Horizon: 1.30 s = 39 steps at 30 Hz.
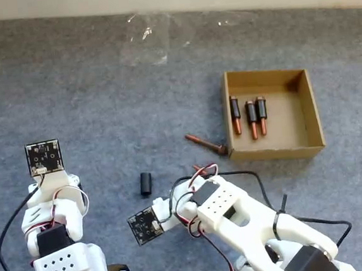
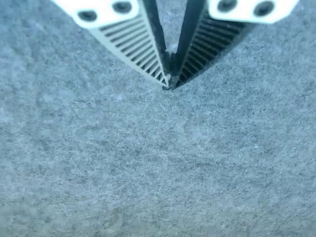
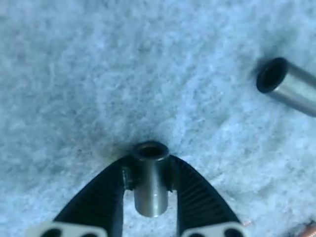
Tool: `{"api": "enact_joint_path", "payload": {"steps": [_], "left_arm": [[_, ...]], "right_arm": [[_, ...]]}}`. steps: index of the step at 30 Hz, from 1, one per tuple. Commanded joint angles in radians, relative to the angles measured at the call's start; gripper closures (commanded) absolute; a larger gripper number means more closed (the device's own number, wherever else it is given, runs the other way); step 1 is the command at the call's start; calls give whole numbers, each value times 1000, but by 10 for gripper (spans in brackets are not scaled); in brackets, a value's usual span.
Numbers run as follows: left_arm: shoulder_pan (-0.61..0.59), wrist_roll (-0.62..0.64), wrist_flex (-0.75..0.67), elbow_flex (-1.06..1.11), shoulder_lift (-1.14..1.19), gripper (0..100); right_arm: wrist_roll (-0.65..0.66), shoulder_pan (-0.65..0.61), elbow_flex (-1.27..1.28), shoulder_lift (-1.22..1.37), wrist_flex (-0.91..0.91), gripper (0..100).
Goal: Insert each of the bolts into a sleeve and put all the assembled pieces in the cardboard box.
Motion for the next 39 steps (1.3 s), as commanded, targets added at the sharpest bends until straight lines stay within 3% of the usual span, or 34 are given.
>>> {"api": "enact_joint_path", "payload": {"steps": [1,8,12,15,25,39], "left_arm": [[-4,-9,-25,-12,-2,994],[-4,-6,-25,-13,-2,994],[-4,-6,-25,-13,-2,994],[-4,-6,-25,-12,-2,994],[19,-6,-25,-12,-2,994],[58,-9,-18,-8,-2,994]], "right_arm": [[-17,12,-8,-5,-2,993],[-20,-7,-122,-50,352,993],[-21,-33,-156,-114,453,993],[-35,-28,-163,-179,452,993],[-377,2,-251,-519,360,993],[-732,251,-280,-937,357,993]]}}
